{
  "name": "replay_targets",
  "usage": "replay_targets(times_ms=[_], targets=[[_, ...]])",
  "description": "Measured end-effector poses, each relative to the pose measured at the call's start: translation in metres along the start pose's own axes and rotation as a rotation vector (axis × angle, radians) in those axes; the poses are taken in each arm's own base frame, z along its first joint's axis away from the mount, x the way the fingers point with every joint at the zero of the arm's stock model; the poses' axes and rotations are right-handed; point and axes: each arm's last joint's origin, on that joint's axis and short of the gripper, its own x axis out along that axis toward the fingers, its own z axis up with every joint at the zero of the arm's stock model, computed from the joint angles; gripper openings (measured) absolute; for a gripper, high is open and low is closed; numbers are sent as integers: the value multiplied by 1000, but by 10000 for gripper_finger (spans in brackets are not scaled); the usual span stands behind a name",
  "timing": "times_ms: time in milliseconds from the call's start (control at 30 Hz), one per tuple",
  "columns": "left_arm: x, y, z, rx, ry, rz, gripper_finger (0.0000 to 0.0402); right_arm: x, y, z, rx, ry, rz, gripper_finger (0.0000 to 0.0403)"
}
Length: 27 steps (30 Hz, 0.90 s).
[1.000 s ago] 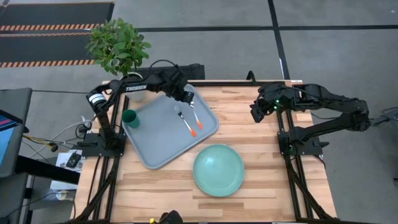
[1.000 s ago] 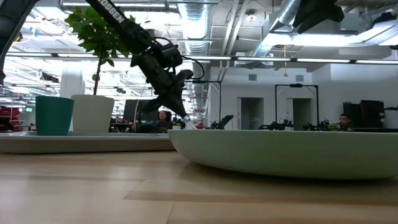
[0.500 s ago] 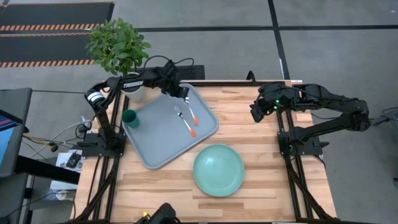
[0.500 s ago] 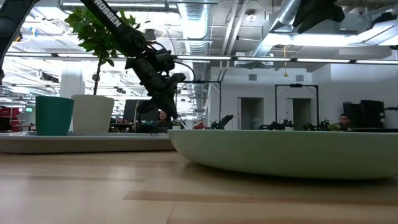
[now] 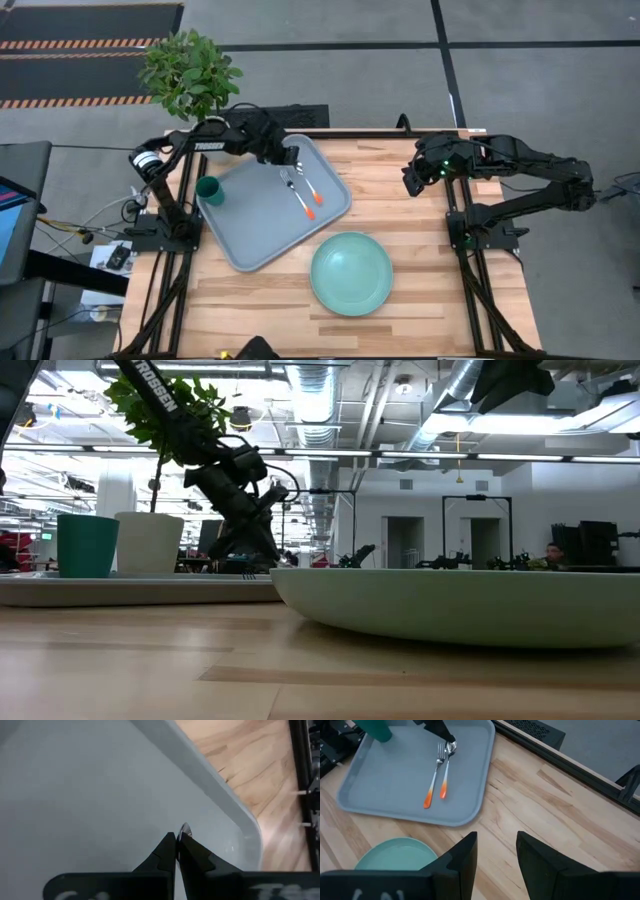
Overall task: Pick and place plate/cup/fork/spoon on tray
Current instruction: Put the orange spoon on the gray serving tray
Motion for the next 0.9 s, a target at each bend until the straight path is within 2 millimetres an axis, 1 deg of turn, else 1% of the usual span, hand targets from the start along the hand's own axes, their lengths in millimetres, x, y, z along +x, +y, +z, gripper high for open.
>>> replay_targets(times_ms=[233,300,400,633,900], targets=[[1,-2,-1,71,-6,12,0,0,0,0,0,-2,-1,161],[5,-3,-4,92,0,30,0,0,0,0,0,-1,-1,161],[8,-3,-8,92,19,51,0,0,0,0,0,-1,-1,161],[9,-4,-7,85,-8,75,0,0,0,0,0,-1,-1,161],[10,-6,-10,90,9,68,1,0,0,0,-1,-1,-1,161]])
